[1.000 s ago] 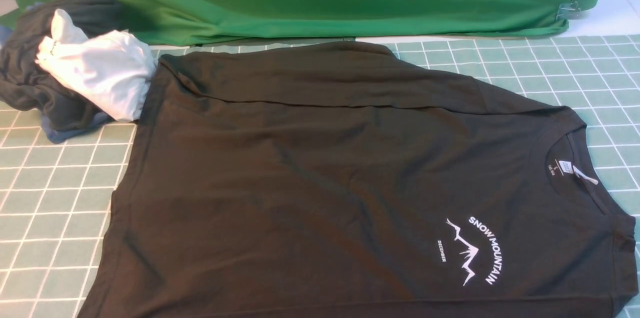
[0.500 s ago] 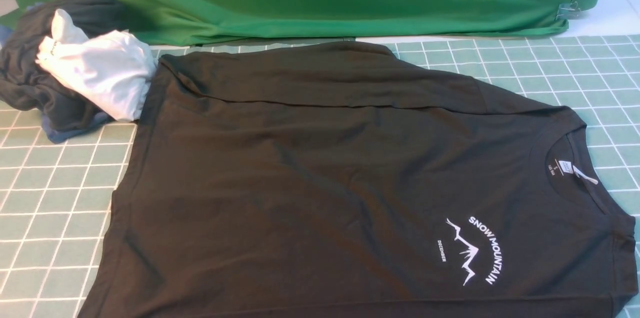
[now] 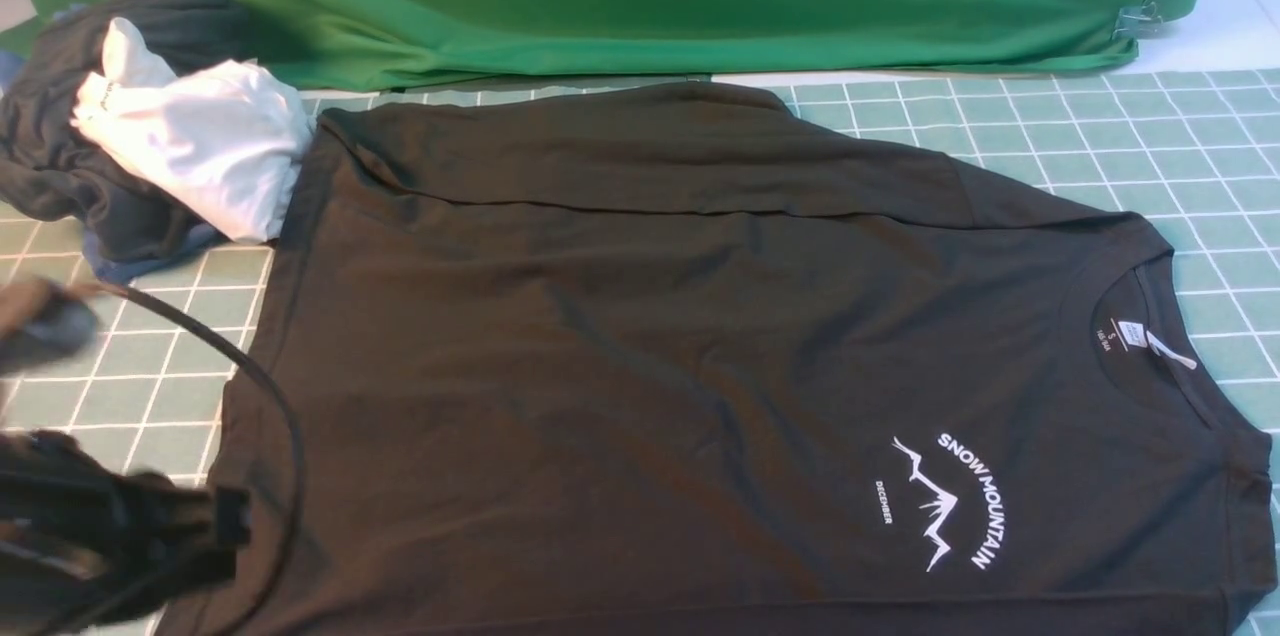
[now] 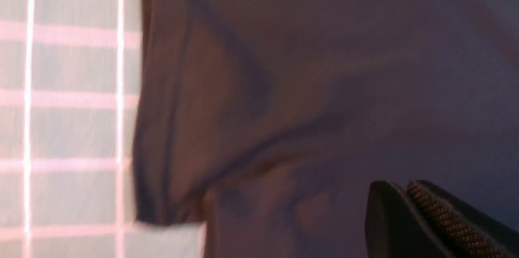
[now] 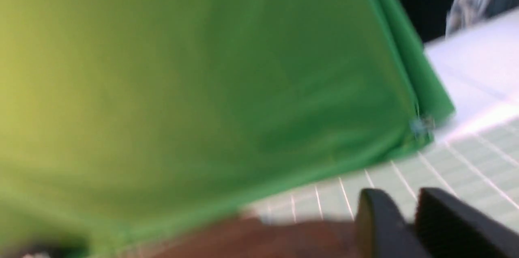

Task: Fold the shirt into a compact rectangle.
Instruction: 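Grasp the left edge of the dark T-shirt lying flat on the table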

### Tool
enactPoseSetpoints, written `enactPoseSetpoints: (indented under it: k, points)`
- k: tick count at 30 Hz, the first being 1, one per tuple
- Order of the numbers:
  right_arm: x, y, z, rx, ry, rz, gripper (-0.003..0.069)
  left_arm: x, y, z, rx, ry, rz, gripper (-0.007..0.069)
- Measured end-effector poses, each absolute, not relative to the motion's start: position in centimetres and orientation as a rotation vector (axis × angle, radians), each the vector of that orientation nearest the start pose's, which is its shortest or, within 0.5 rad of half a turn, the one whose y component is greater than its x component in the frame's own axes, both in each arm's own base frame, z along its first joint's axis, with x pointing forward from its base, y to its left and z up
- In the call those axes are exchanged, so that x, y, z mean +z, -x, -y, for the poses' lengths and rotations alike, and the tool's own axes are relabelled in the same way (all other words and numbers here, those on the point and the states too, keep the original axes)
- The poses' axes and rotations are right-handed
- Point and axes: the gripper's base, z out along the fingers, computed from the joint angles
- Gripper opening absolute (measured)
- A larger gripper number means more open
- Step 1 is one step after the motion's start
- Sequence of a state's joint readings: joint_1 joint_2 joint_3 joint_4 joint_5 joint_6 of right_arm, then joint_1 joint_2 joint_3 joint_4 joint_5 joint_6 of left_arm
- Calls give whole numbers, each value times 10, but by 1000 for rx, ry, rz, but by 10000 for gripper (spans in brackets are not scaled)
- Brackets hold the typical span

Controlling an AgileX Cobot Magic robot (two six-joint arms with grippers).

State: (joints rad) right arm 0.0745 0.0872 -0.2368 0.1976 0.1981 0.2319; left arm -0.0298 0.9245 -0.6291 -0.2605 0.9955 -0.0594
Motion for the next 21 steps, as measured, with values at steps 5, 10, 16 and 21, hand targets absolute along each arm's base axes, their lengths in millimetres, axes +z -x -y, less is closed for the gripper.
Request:
enactPoseSetpoints:
  k: [5,10,16,21]
  points:
    - [299,-73,-18,375,-79,-1843,27,227,-163,16,-195,158,-2992,15]
    - [305,-93,-25,349,21,-1993,25,208,-174,13,-137,134,-3096,15]
    - [302,-100,-30,379,41,-2043,25,199,-177,14,-125,88,-3137,15]
    - [304,-101,-30,384,38,-2024,27,182,-165,30,-105,-73,-3153,15]
